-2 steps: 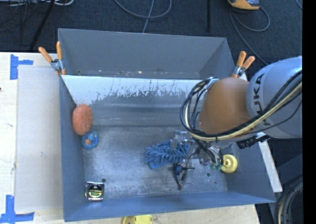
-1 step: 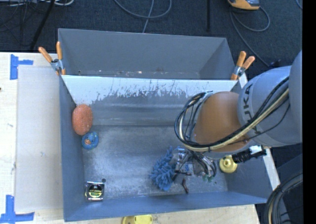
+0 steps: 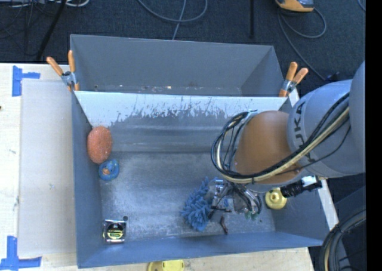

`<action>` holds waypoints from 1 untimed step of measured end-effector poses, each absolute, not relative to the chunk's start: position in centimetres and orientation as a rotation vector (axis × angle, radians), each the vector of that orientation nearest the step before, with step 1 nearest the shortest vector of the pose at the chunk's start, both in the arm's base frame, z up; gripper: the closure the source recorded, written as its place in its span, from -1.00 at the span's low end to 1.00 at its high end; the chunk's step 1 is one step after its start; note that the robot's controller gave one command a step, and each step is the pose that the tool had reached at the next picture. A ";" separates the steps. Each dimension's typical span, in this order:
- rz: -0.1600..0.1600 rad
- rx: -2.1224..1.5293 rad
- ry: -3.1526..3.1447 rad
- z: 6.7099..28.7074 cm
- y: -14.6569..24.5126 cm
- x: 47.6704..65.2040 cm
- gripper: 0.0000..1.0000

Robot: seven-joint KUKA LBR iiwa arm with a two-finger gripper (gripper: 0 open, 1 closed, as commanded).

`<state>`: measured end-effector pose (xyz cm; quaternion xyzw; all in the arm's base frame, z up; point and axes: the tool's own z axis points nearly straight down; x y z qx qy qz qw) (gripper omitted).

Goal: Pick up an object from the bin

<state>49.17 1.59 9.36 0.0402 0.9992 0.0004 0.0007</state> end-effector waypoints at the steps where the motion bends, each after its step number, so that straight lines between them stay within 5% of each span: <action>1: 0.000 0.193 3.127 27.5 -0.3 51.3 1.00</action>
Offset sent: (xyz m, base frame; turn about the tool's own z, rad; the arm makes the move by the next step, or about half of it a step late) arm 0.0000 0.0000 0.0000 0.0000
